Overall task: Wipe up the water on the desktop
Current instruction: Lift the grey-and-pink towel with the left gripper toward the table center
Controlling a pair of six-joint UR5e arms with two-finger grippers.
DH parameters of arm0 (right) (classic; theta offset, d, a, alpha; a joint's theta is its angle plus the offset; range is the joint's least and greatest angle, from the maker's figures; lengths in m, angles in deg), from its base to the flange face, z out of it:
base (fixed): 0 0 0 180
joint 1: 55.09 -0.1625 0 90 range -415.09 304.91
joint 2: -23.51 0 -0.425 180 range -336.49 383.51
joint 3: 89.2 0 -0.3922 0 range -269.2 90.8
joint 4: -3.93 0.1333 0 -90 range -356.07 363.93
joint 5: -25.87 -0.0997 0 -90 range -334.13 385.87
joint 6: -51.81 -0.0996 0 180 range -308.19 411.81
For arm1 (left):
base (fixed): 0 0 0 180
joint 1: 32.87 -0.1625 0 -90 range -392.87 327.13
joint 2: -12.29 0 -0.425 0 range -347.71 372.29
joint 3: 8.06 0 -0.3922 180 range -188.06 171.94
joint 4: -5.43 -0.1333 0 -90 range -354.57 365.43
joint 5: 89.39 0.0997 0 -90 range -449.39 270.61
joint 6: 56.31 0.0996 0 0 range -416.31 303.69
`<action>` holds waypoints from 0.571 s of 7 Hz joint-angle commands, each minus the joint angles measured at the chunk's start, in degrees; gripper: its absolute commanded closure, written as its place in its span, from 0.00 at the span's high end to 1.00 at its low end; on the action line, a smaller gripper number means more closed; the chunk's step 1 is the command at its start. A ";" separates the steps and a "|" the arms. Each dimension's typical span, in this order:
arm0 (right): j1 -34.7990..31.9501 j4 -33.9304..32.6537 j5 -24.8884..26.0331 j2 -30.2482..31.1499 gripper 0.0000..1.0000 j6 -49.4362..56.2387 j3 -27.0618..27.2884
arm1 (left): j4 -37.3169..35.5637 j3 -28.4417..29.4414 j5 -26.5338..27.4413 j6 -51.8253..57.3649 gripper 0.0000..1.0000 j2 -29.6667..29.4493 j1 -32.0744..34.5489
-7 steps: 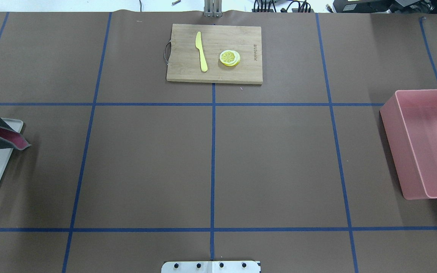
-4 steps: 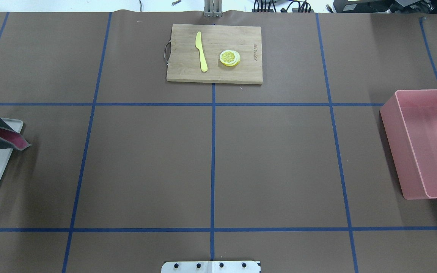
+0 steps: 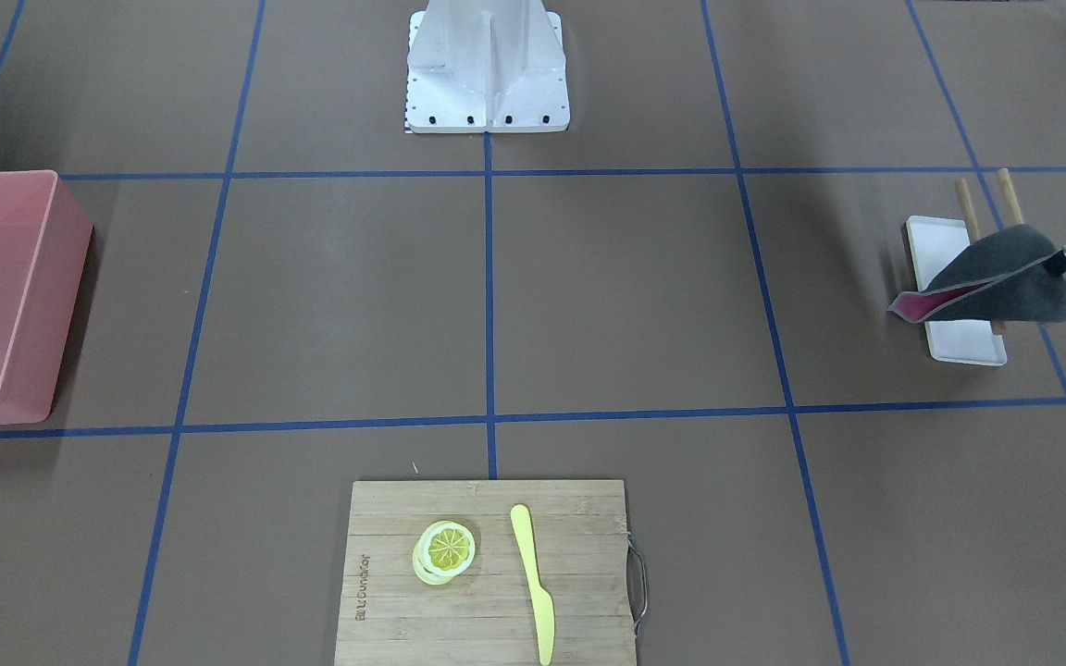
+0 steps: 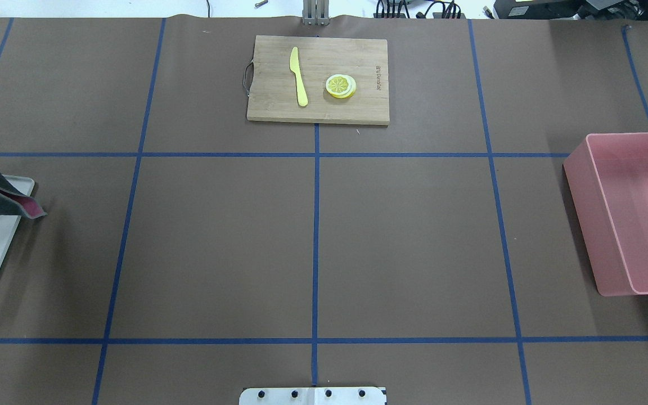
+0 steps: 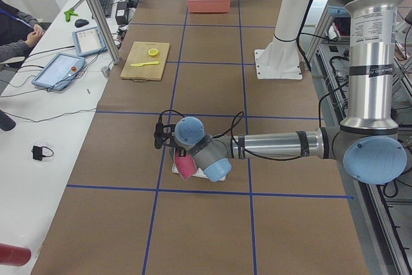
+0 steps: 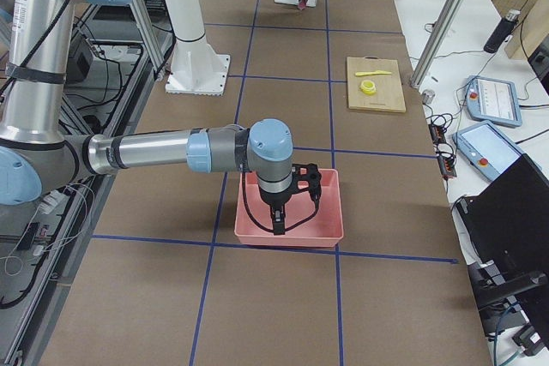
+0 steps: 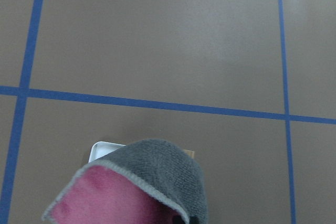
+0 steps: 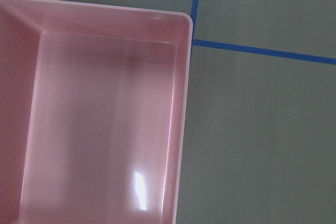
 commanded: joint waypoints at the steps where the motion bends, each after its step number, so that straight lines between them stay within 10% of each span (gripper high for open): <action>1: 0.00 5.53 -0.85 0.23 1.00 -0.35 0.19 | -10.25 -6.41 -0.74 -0.09 0.00 -2.61 0.81; 4: 0.35 14.15 -4.10 0.05 1.00 -0.53 0.01 | -23.49 -17.59 -0.47 -8.54 0.00 -7.08 1.16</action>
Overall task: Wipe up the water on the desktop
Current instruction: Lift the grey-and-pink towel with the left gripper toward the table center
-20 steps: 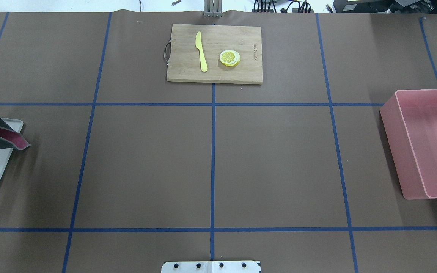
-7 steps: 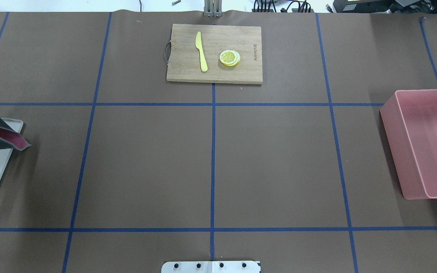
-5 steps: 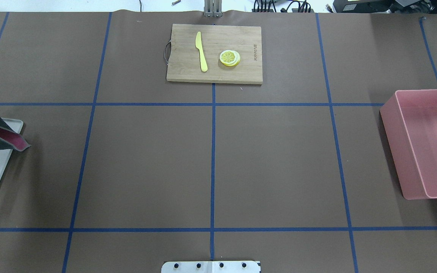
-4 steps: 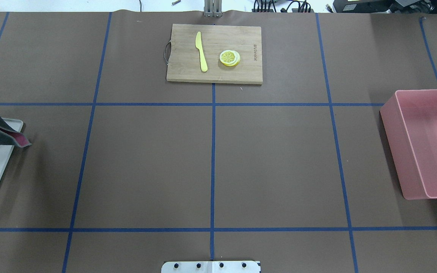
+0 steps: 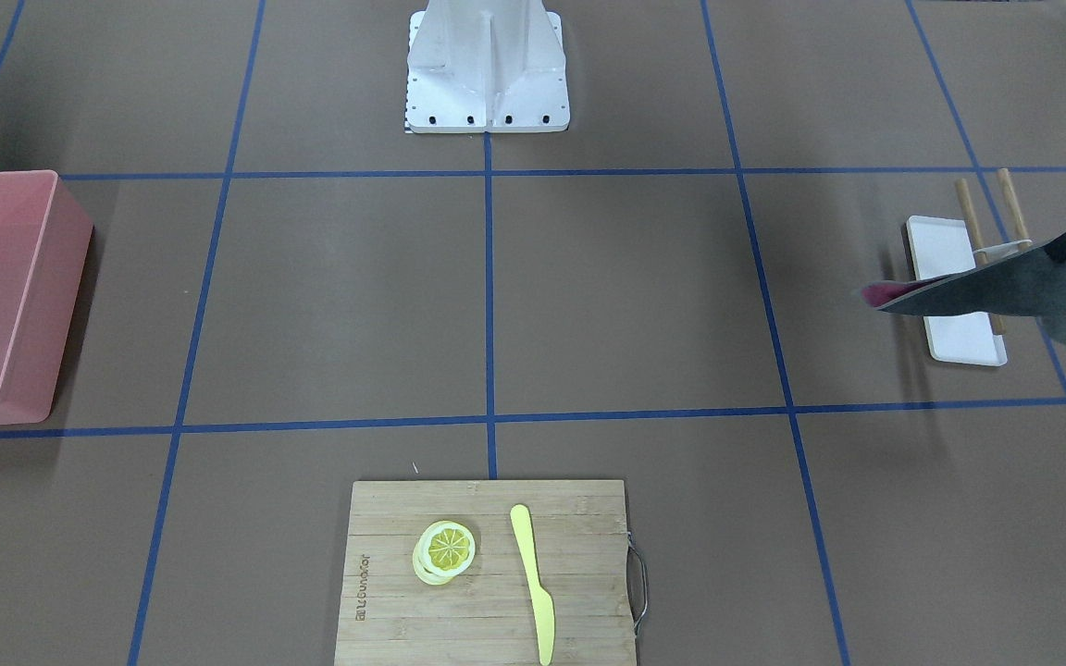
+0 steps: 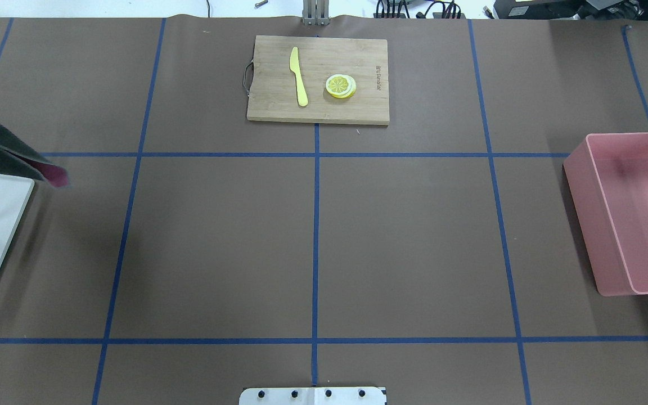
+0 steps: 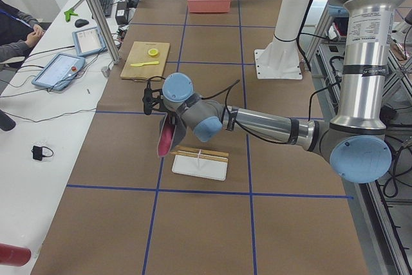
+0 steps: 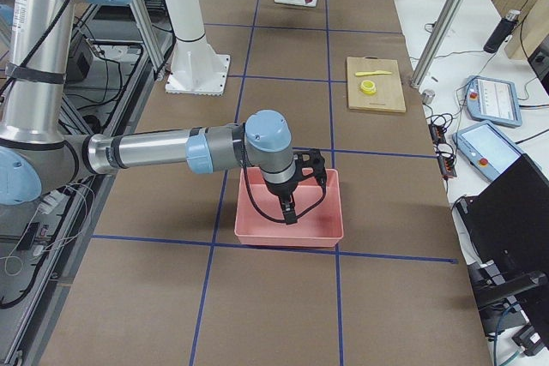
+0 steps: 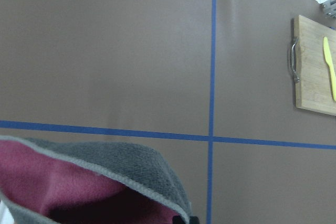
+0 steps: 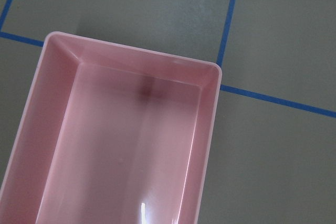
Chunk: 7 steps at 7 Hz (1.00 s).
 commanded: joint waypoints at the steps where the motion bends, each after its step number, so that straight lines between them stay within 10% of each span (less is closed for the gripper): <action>1: 0.76 4.80 -3.25 -0.10 1.00 -0.63 0.02 | -3.69 -3.64 -0.03 -13.15 0.00 -5.68 0.08; 6: 10.92 11.99 -7.49 -9.05 0.88 -12.61 0.02 | -3.34 -4.43 0.50 -28.24 0.00 -12.47 -3.42; 7: 15.05 15.59 -6.96 -12.11 0.98 -18.24 -0.06 | -3.25 -4.78 0.50 -31.05 0.00 -13.96 -5.17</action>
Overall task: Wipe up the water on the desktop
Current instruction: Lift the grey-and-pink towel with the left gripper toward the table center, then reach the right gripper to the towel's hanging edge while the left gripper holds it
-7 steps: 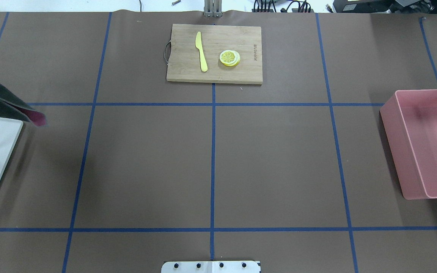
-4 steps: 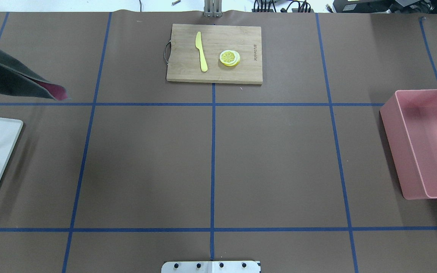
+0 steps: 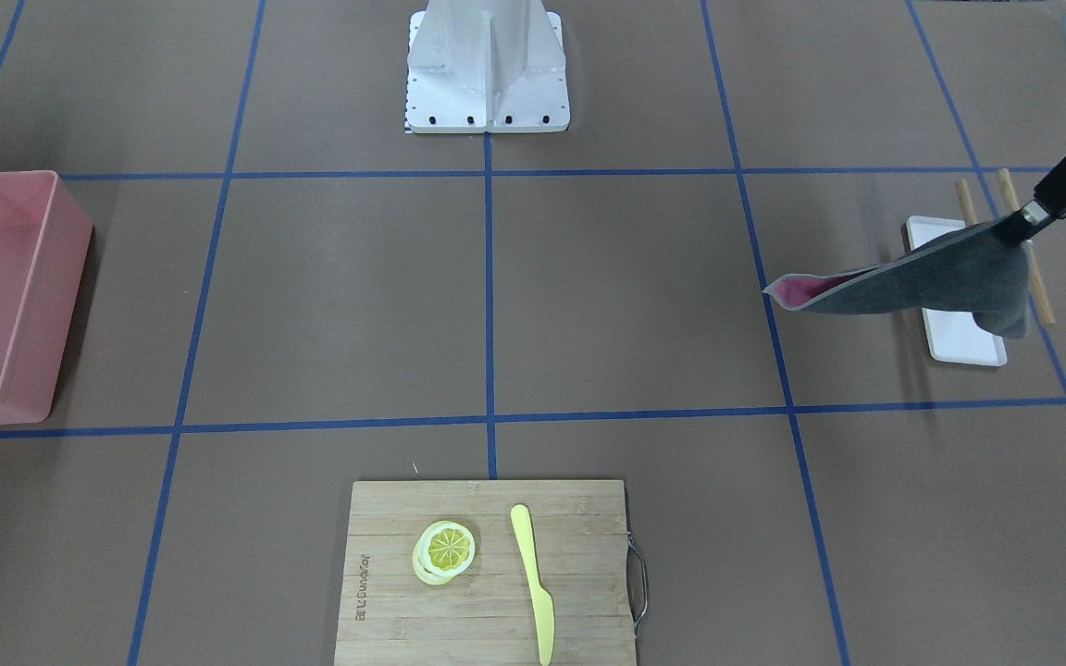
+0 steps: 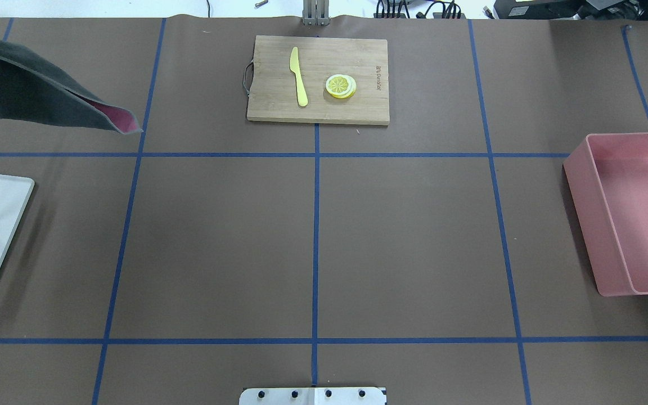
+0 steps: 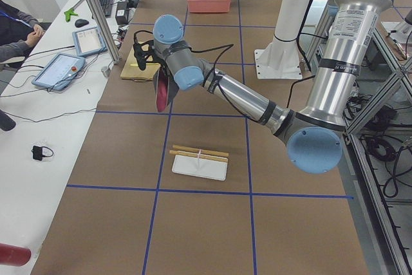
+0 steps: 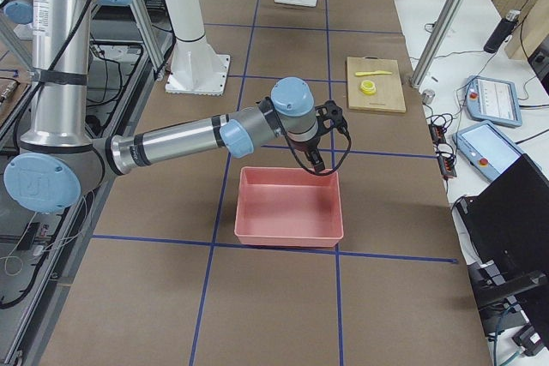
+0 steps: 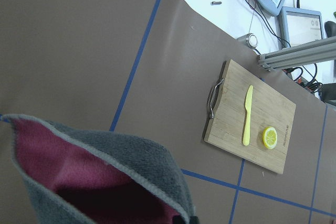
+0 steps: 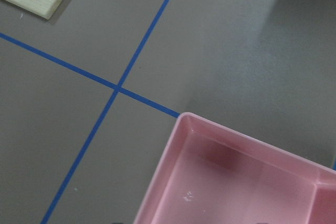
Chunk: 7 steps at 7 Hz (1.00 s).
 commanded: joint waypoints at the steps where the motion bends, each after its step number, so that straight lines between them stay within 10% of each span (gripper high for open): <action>1: 8.72 6.63 0.93 -7.47 0.98 -13.01 -0.07 | 0.09 -0.30 0.19 -6.24 0.00 -3.40 -3.35; 4: 21.91 9.19 10.03 -20.66 0.99 -25.60 -0.07 | 0.09 -0.74 7.73 -14.59 0.00 -9.28 -11.60; 7: 35.02 18.51 29.48 -24.73 0.99 -27.48 -0.16 | 0.09 -0.47 14.14 -19.53 0.00 -14.12 -19.06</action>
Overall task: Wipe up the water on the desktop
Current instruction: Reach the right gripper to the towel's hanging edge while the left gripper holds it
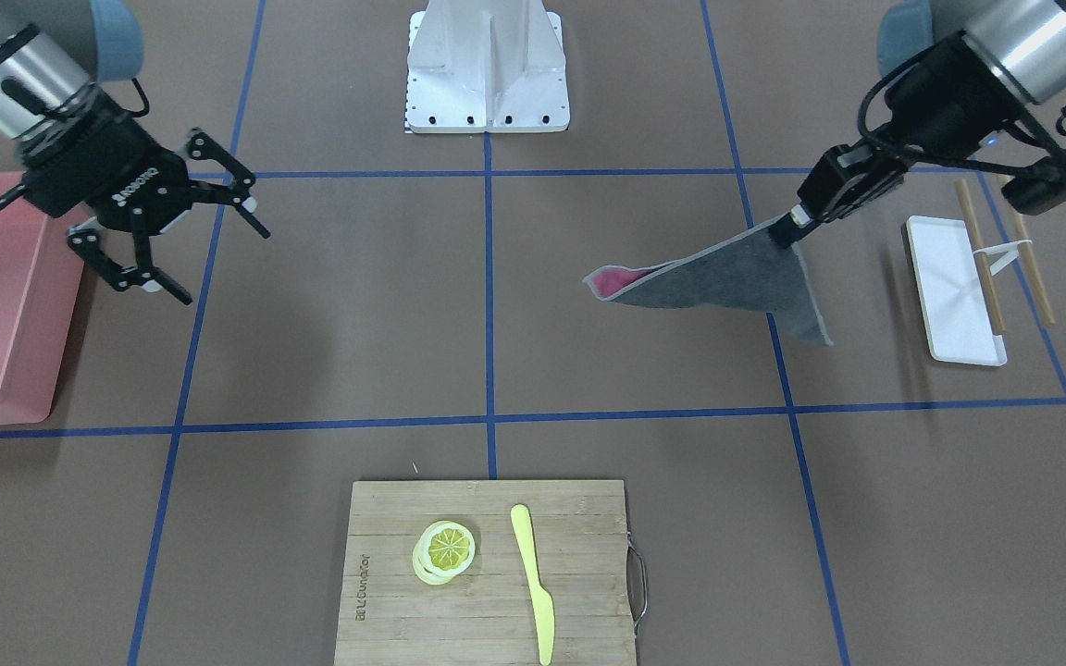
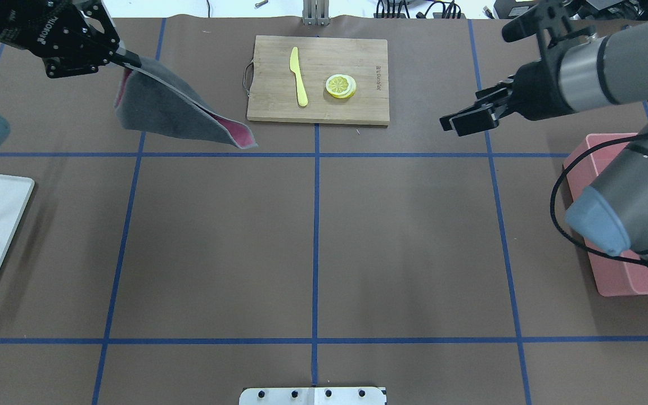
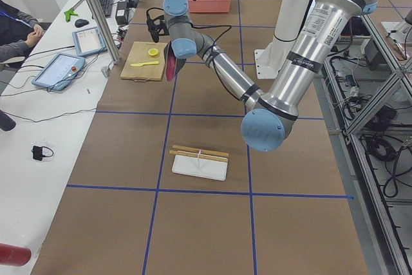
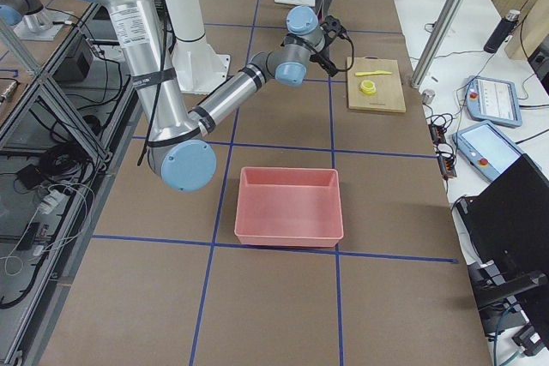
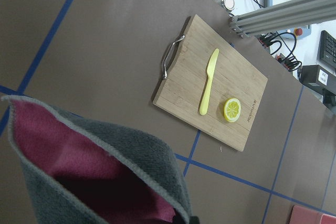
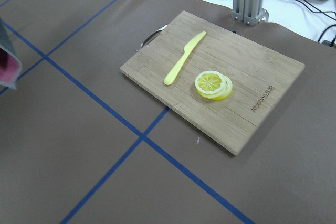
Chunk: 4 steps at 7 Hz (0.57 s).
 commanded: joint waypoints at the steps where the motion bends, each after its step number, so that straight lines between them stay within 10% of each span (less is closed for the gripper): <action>1: 6.09 2.27 8.08 -2.94 1.00 -1.14 0.10 | 0.00 0.24 6.33 -4.47 0.00 -4.13 -6.65; 4: 16.20 4.89 23.29 -4.19 1.00 -0.88 0.55 | 0.09 0.51 7.85 -6.52 0.00 -7.22 -9.85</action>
